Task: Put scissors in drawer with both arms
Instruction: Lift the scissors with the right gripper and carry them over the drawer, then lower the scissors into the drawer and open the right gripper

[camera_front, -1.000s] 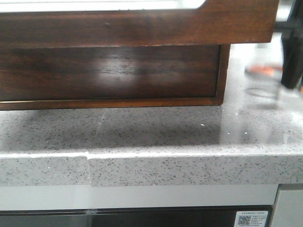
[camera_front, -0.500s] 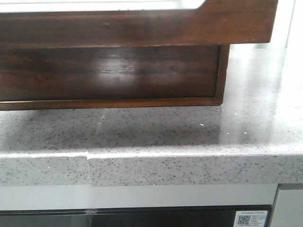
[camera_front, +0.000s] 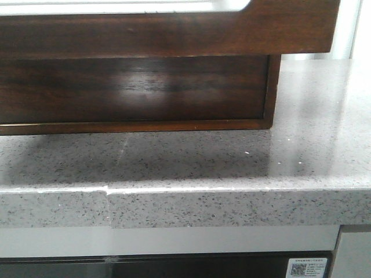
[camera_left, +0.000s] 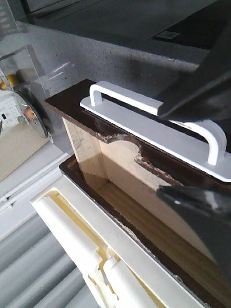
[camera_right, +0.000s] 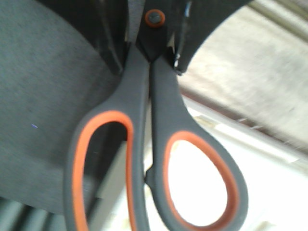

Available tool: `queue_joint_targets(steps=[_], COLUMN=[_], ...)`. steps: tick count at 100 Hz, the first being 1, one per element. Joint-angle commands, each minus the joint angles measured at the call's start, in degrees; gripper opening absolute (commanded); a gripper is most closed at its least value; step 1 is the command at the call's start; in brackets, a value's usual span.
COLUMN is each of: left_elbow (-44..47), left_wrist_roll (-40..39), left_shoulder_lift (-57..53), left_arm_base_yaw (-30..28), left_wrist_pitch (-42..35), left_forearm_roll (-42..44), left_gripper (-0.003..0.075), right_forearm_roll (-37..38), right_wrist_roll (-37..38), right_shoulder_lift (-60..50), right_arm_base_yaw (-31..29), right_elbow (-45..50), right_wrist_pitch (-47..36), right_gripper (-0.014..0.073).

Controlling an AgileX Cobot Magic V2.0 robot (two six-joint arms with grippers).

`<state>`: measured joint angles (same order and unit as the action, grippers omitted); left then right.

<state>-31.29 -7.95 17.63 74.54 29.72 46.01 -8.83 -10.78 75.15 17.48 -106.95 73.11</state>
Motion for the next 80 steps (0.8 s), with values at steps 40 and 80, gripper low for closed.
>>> queue_joint_targets(steps=[40, 80], left_elbow=[-2.0, -2.0], left_wrist_roll=[-0.7, -0.7], left_shoulder_lift=[0.6, 0.6], left_arm_base_yaw=[0.5, 0.5], left_wrist_pitch=[-3.5, -3.5], left_forearm_roll=[-0.6, -1.3], left_gripper=[0.0292, 0.0292], right_forearm_roll=[0.3, 3.4], right_wrist_roll=[-12.3, -18.1], right_shoulder_lift=[-0.7, 7.1], right_arm_base_yaw=[18.1, 23.9], right_elbow=[-1.8, -1.8], right_wrist_pitch=[-8.1, -6.4], right_gripper=[-0.0055, -0.0055])
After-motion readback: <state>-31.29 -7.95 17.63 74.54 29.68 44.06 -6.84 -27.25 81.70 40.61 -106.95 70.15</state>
